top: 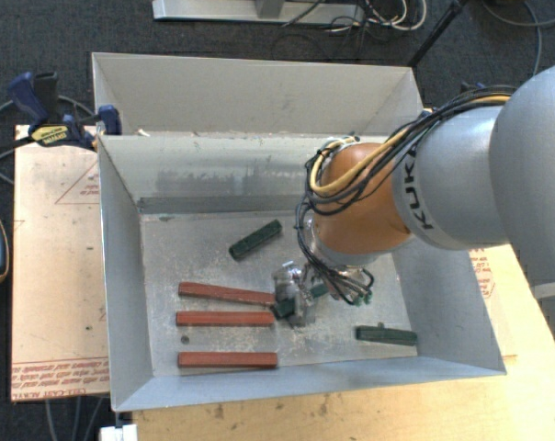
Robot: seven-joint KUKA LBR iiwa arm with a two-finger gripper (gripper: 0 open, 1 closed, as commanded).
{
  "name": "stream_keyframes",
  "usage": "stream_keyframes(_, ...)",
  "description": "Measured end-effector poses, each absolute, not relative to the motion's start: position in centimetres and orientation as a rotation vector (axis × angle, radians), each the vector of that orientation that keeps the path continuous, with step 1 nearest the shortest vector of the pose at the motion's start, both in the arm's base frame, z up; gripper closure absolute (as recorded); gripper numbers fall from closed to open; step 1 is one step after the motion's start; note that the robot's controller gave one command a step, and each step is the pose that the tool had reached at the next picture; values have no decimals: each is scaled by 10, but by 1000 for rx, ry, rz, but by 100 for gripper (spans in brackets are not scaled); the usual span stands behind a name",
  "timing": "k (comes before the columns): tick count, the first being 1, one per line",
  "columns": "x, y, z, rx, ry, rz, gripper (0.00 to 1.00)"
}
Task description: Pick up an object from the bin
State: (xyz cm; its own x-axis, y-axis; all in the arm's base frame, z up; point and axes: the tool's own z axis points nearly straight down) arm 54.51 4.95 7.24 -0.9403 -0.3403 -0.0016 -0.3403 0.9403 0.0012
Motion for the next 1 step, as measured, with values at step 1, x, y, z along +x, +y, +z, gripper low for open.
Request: stream_keyframes(1,555,77,207,-287,3117,3,100)
